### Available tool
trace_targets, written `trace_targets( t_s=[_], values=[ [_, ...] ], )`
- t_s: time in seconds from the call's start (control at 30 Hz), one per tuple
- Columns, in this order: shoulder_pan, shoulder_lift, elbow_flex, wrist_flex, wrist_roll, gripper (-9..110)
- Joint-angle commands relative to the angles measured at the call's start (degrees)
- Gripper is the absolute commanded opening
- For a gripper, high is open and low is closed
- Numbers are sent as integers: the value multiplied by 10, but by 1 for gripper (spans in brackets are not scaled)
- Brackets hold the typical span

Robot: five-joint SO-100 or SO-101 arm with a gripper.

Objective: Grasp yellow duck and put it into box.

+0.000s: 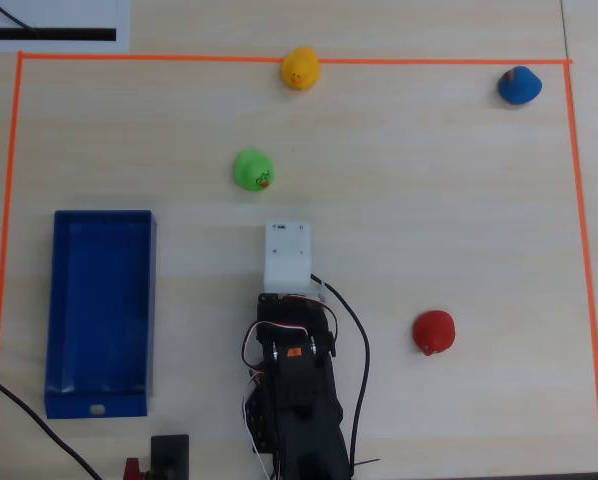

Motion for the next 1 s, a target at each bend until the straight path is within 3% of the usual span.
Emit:
trace_targets(
  t_s=[0.0,0.8,0.97],
  values=[
    [3,0,0,9,7,8],
    [0,1,0,7,10,0],
    [-15,-8,0,-134,49,0]
  ],
)
